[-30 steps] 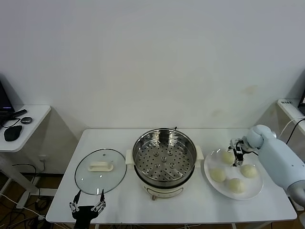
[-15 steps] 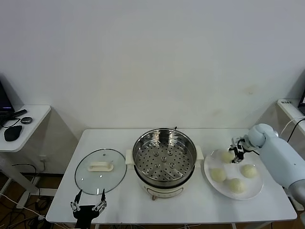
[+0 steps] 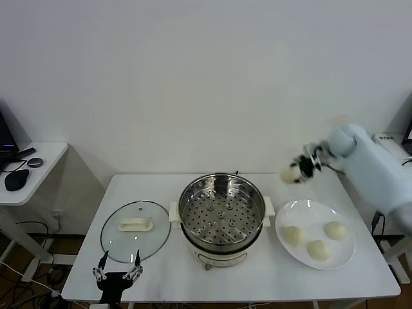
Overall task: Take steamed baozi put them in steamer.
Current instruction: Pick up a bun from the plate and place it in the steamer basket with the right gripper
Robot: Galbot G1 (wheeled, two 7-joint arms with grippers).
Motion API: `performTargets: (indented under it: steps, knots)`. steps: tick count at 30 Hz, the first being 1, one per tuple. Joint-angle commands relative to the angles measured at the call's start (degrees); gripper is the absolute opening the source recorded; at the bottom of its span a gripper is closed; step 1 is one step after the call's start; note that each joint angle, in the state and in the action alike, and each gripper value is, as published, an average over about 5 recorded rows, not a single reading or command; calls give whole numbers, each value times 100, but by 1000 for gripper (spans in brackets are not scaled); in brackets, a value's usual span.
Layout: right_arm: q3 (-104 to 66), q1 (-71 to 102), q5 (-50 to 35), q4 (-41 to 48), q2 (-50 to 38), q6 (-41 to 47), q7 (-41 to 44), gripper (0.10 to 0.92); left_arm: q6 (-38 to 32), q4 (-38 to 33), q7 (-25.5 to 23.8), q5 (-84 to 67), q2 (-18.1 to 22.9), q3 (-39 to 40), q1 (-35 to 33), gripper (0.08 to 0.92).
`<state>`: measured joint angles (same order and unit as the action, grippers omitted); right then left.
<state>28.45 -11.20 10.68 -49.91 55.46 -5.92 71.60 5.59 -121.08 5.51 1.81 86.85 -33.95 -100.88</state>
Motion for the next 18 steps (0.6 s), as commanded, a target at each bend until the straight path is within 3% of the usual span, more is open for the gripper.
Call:
performTargets:
  steps: [1,11,18]
  knots:
    - [1273,-1792,-1367,80,1343,-1225,638,584,61,-171,46,-59,6,-37,30,823]
    - [1876,-1542,-1482,-170,1782,-3540,629,587,62,-282,32,-180,18,-97,25,823]
    - [1994,-1293,-141,-509,1785,-4156,616,593,53,-332,66,-218,50,-120,-15,823]
